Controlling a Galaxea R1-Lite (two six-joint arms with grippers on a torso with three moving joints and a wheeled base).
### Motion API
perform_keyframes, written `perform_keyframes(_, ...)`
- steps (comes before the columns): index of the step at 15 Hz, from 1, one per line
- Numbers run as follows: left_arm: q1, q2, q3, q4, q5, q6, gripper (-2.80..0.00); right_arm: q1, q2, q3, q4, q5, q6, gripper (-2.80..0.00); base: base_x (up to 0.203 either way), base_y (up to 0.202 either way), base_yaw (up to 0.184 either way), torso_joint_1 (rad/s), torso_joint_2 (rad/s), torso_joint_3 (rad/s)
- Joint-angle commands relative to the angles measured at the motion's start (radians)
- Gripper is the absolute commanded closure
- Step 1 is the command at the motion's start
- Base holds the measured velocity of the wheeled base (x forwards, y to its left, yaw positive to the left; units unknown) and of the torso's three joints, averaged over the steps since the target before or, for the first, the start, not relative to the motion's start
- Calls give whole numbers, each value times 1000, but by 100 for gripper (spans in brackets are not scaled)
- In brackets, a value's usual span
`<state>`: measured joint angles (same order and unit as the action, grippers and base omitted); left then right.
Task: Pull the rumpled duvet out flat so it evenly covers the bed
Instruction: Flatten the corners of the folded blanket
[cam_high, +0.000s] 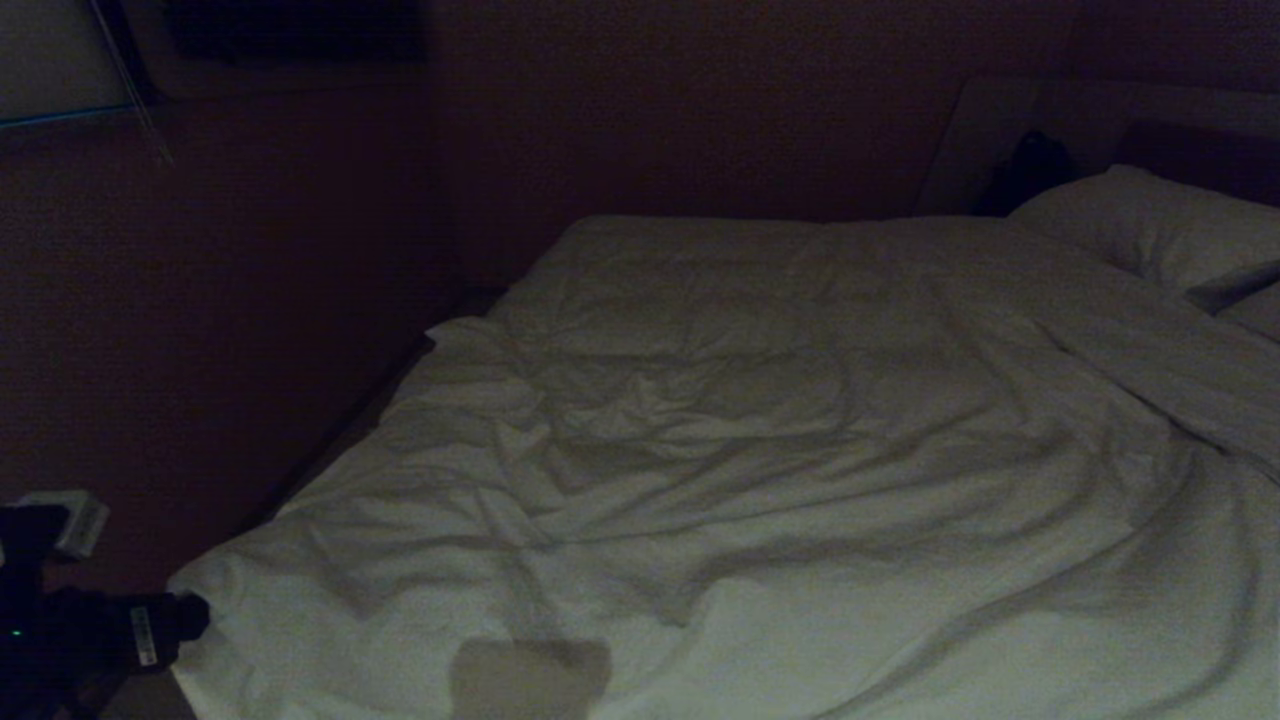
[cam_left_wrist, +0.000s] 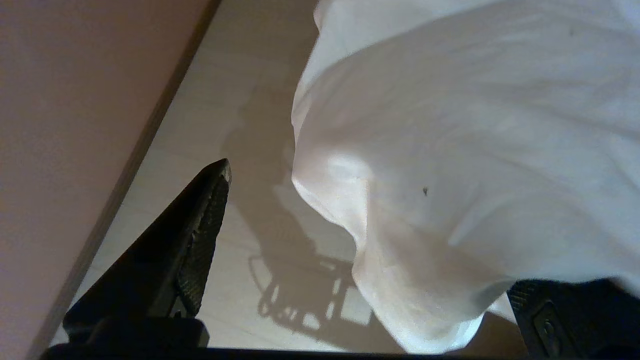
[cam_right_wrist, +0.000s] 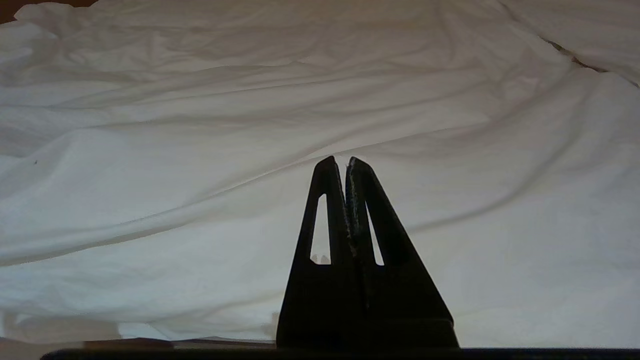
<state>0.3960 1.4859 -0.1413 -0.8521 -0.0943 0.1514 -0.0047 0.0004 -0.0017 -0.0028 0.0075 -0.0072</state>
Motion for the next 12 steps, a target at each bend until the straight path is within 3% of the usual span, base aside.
perform_keyframes(1, 0, 13, -2, 37, -2, 43, -280, 0, 1, 0, 0, 0, 0, 0, 0, 0, 0, 0, 0, 0)
perform_keyframes(5, 0, 7, -85, 235, -8, 52, -280, 0, 1, 0, 0, 0, 0, 0, 0, 0, 0, 0, 0, 0)
perform_keyframes(8, 7, 6, -242, 563, -40, 31, -280, 0, 1, 0, 0, 0, 0, 0, 0, 0, 0, 0, 0, 0)
perform_keyframes(12, 72, 15, -482, 989, -184, -3, -280, 0, 1, 0, 0, 0, 0, 0, 0, 0, 0, 0, 0, 0)
